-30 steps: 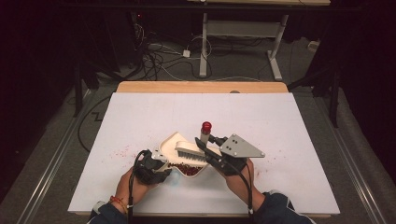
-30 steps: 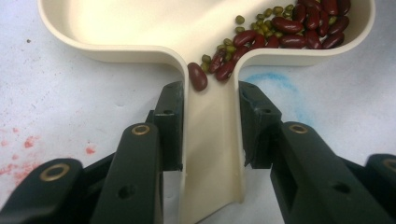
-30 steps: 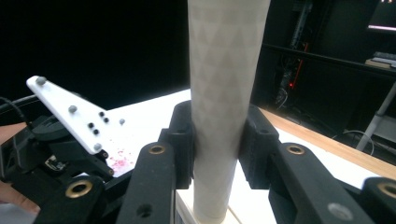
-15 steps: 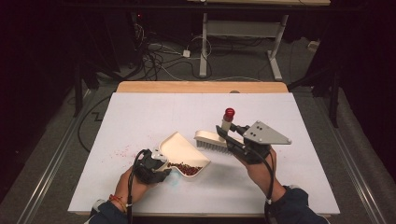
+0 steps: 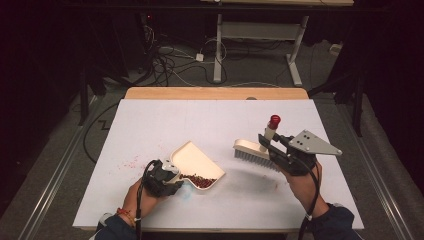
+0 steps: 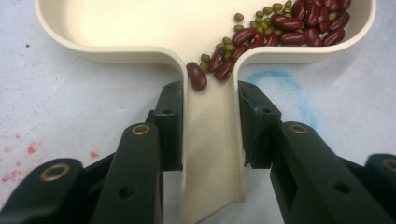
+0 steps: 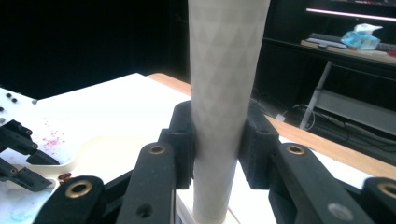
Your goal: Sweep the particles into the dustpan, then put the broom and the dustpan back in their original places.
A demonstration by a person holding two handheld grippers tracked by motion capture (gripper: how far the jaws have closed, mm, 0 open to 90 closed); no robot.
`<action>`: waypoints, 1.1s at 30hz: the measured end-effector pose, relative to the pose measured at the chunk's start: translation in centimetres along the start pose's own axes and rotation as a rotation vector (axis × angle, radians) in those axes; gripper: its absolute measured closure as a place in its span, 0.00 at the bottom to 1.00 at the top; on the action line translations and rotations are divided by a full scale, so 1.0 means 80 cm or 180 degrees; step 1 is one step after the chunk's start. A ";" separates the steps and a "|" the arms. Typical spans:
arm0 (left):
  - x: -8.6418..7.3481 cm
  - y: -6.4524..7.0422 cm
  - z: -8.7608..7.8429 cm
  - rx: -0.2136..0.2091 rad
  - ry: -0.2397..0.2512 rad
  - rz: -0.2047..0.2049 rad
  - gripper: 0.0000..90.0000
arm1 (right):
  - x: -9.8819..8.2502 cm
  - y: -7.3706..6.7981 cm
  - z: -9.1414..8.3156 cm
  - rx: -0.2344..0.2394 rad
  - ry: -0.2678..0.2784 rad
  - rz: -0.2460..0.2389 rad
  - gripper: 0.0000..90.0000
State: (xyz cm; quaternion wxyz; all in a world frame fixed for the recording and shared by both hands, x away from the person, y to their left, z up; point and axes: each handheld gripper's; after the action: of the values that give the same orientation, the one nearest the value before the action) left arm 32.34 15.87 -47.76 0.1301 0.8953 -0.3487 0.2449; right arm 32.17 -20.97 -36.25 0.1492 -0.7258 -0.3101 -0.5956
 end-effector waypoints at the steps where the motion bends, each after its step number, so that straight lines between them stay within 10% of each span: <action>1: 0.000 0.000 0.000 -0.0002 0.0000 0.0007 0.71 | -0.001 0.003 -0.002 0.0014 -0.0025 -0.0011 0.78; 33: -0.001 -0.006 -0.001 0.0065 0.0054 -0.0102 0.71 | -0.051 0.046 -0.084 0.0181 -0.0472 0.0149 0.78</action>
State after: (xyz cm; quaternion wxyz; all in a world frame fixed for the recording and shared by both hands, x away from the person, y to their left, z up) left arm 32.54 16.30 -47.75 0.1278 0.8999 -0.3307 0.2539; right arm 28.88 -28.86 -37.95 0.1603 -0.7705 -0.3200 -0.5274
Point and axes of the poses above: each handheld gripper's, and its own axes: z roughly forward along the jaws, x roughly out of its top, y roughly to its right, and after that the axes turned 2 degrees about -z, right-handed
